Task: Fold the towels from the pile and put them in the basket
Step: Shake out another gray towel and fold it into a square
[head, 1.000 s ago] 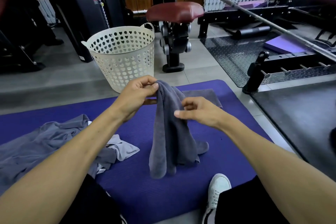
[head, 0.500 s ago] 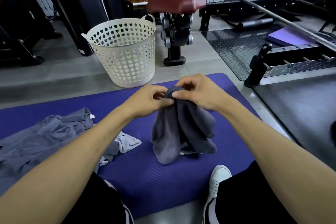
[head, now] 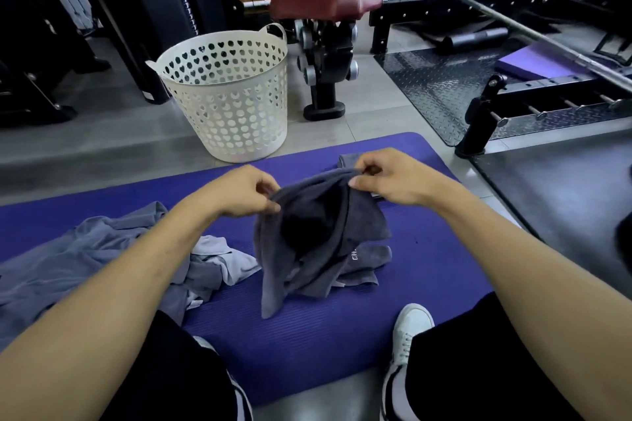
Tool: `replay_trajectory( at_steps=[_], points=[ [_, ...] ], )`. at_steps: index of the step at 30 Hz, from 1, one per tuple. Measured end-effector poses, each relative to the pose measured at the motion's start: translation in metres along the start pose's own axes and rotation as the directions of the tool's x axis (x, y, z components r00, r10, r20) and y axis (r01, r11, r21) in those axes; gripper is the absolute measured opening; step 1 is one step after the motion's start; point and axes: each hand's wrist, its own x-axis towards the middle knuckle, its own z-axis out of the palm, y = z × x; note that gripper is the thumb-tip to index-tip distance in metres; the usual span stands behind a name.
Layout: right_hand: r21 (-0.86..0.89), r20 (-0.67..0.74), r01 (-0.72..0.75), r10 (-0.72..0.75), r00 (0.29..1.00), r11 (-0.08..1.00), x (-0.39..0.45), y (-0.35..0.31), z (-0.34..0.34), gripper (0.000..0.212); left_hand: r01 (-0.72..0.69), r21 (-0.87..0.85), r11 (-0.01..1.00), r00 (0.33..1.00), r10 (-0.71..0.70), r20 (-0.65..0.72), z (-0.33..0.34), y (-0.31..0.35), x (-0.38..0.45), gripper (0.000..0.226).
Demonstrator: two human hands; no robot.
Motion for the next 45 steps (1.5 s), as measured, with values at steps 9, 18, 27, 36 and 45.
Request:
replay_trajectory(
  at_steps=[9,18,27,36,45],
  points=[
    [0.131,-0.064,0.105,-0.098,0.993,0.986,-0.002,-0.025,0.009,0.005,-0.242,-0.348,0.906,0.968,0.202,-0.148,0.017,0.050,-0.006,0.012],
    [0.025,-0.069,-0.024,0.025,0.997,0.999,-0.010,-0.003,-0.002,0.018,-0.088,-0.578,0.811,0.995,0.046,-0.087,-0.006,0.031,-0.013,0.012],
    [0.161,-0.157,0.190,-0.165,0.974,0.968,-0.001,-0.029,0.013,0.022,-0.319,-0.384,0.866,0.946,0.269,-0.178,0.003,0.054,-0.025,0.030],
    [0.191,-0.012,-0.012,0.015,1.000,0.982,-0.008,-0.007,0.014,0.031,-0.350,-0.555,0.755,0.917,0.156,-0.367,-0.004,0.046,-0.021,0.023],
    [0.002,0.124,-0.093,0.092,0.988,0.996,0.005,0.010,0.078,0.046,-0.279,-0.637,0.719,0.879,-0.075,-0.470,-0.002,0.041,-0.019,0.022]
  ],
)
